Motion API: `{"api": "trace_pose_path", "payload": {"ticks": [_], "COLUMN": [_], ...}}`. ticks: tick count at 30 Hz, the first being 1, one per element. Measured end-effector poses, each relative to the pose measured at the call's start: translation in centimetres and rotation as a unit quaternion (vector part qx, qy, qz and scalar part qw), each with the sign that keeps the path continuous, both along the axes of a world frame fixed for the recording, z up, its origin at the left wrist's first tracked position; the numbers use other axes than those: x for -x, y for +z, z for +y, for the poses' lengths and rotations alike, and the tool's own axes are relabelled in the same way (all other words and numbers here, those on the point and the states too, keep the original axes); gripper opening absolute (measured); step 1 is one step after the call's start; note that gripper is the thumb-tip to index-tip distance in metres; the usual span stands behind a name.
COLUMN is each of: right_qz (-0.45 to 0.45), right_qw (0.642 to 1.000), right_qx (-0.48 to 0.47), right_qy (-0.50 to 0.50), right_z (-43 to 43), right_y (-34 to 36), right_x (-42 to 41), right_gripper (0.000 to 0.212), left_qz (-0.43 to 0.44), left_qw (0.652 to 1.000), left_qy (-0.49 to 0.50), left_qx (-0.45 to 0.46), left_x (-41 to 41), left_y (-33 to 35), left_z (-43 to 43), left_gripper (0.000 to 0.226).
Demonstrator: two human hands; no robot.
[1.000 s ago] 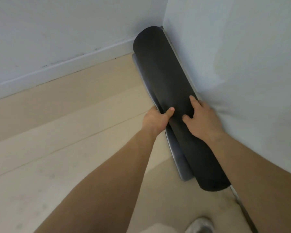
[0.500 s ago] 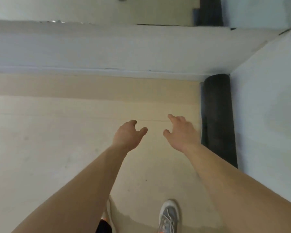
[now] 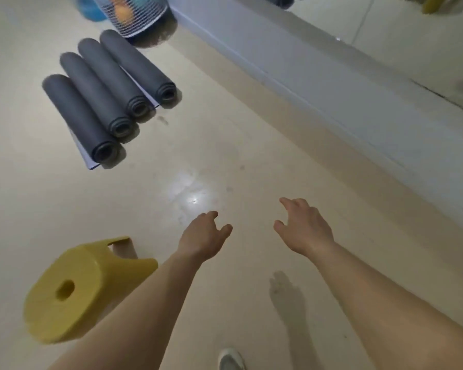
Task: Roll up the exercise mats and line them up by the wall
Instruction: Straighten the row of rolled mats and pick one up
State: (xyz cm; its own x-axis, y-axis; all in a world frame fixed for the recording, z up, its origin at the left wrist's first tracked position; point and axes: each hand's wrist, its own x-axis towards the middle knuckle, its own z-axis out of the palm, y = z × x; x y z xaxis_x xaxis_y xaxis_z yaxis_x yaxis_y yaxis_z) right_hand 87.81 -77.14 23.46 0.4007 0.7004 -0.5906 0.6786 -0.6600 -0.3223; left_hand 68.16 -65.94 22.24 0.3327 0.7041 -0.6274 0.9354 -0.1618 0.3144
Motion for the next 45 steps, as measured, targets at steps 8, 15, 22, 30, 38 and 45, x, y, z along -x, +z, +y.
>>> {"api": "trace_pose_path", "payload": {"ticks": [8, 15, 22, 30, 38, 45], "right_qz": [0.006, 0.035, 0.034, 0.033, 0.049, 0.101], "right_qw": [0.986, 0.968, 0.955, 0.961, 0.982, 0.989], "right_qx": [-0.015, -0.020, 0.031, 0.067, 0.074, 0.099], "right_qy": [0.166, 0.249, 0.293, 0.266, 0.164, -0.049], "right_z": [22.6, 42.7, 62.4, 82.3, 97.7, 104.9], "right_y": [4.8, 4.9, 1.8, -0.2, -3.4, -8.8], "right_x": [16.3, 24.7, 32.0, 41.7, 48.9, 50.9], "right_gripper": [0.063, 0.064, 0.064, 0.064, 0.058, 0.065], "left_qz": [0.020, 0.019, 0.022, 0.008, 0.016, 0.033], "left_qw": [0.989, 0.972, 0.949, 0.957, 0.973, 0.994], "left_qy": [0.143, 0.236, 0.314, 0.288, 0.229, 0.077], "left_qx": [-0.003, -0.014, -0.010, 0.021, 0.013, 0.068], "left_x": [20.9, 29.9, 37.3, 46.9, 52.6, 51.3], "left_y": [5.2, 6.8, 4.7, 3.3, 1.3, -3.5], "left_z": [16.5, 32.5, 50.6, 69.9, 90.7, 105.7], "left_gripper": [0.066, 0.065, 0.065, 0.064, 0.063, 0.062]}}
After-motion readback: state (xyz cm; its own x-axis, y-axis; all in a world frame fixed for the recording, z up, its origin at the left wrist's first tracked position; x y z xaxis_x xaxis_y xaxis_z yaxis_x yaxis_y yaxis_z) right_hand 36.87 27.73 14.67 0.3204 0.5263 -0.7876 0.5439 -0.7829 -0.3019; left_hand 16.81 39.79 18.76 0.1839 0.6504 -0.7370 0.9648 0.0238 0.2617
